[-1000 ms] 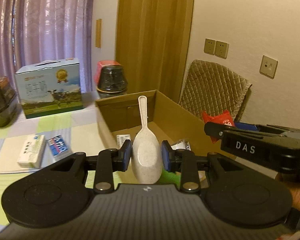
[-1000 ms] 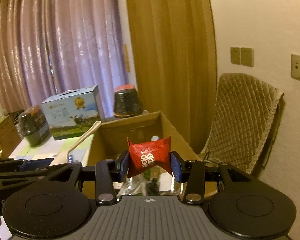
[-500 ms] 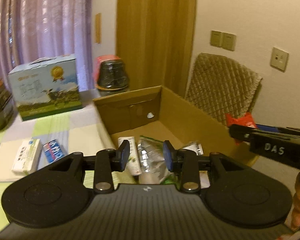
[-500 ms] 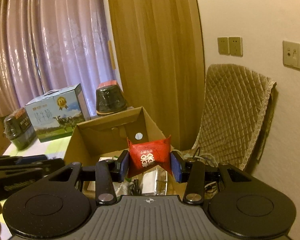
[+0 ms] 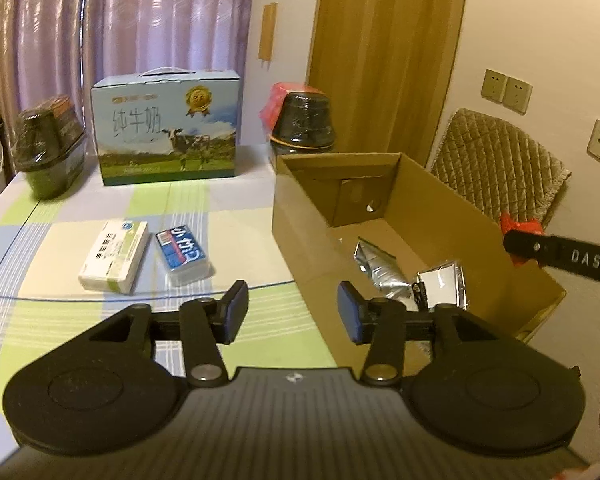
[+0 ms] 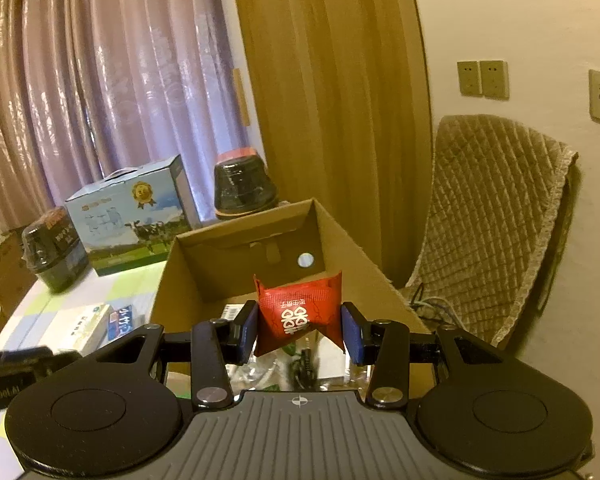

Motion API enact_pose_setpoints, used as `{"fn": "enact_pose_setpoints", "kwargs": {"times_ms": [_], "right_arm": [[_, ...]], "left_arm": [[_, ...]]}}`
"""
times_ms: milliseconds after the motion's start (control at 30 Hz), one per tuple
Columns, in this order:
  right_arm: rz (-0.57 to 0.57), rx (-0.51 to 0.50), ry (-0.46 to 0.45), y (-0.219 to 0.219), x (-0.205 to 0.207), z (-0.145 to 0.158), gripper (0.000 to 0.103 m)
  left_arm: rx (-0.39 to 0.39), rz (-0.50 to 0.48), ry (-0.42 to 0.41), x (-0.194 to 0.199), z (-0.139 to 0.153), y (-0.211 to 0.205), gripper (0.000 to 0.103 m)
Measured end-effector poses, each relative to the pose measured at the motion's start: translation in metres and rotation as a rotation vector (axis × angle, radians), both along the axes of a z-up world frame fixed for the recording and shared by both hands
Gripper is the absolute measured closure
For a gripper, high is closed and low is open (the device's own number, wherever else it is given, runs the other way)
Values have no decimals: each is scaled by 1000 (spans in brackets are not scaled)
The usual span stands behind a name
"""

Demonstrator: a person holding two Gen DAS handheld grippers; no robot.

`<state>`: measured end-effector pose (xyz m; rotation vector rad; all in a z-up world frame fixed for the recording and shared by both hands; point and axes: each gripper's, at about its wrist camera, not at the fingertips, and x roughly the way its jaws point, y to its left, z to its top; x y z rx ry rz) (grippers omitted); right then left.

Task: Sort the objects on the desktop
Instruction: 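Open both tools to drop the spoon and red packet into the box, then withdraw both open tools from the box toward the two remaining boxes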

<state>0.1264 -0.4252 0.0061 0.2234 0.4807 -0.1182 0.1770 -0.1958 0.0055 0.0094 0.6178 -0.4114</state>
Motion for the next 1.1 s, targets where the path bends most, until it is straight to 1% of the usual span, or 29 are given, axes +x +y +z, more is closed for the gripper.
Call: {"fn": "enact_pose_setpoints", "kwargs": {"times_ms": [33, 100, 133, 167, 233, 267, 300, 367, 433, 500, 533, 600, 667, 767, 833, 967, 1100], "right_arm": [[14, 6, 3, 1, 2, 0, 62], [39, 25, 13, 3, 5, 0, 54], [34, 28, 10, 3, 5, 0, 43], [26, 27, 0, 3, 3, 0, 38], [14, 28, 3, 2, 0, 0, 37], [6, 31, 7, 2, -3, -1, 37], [1, 32, 11, 1, -5, -1, 37], [-9, 29, 18, 1, -11, -2, 35], [-24, 32, 18, 1, -19, -1, 33], [-40, 39, 21, 2, -28, 0, 30], [-45, 45, 21, 3, -33, 0, 28], [-45, 51, 16, 9, -44, 1, 26], [-39, 50, 12, 18, -54, 3, 25], [-17, 62, 2, 32, -65, 7, 22], [11, 61, -4, 46, -71, 10, 21], [69, 54, -14, 75, -75, 14, 18], [129, 57, -6, 103, -76, 15, 17]], "left_arm": [[-1, 1, 1, -1, -1, 1, 57], [-2, -1, 5, -2, -2, 2, 57], [-3, -5, 6, -3, -2, 2, 57], [-3, -7, 5, -5, -3, 2, 57], [-1, -14, 5, -7, -3, 1, 56], [-2, -16, 6, -8, -3, 2, 51], [-4, -16, 7, -9, -4, 2, 49], [-4, -17, 12, -10, -5, 3, 47], [-3, -16, 14, -13, -6, 6, 41], [-2, -11, 14, -17, -6, 9, 39], [-2, -7, 14, -19, -6, 12, 33], [1, 4, 6, -24, -5, 18, 27], [7, 14, 5, -29, -4, 25, 26], [14, 37, 7, -35, -3, 41, 23], [18, 62, 0, -40, 0, 54, 19], [36, 110, -10, -48, 5, 81, 17], [48, 160, -13, -56, 8, 111, 12]]}}
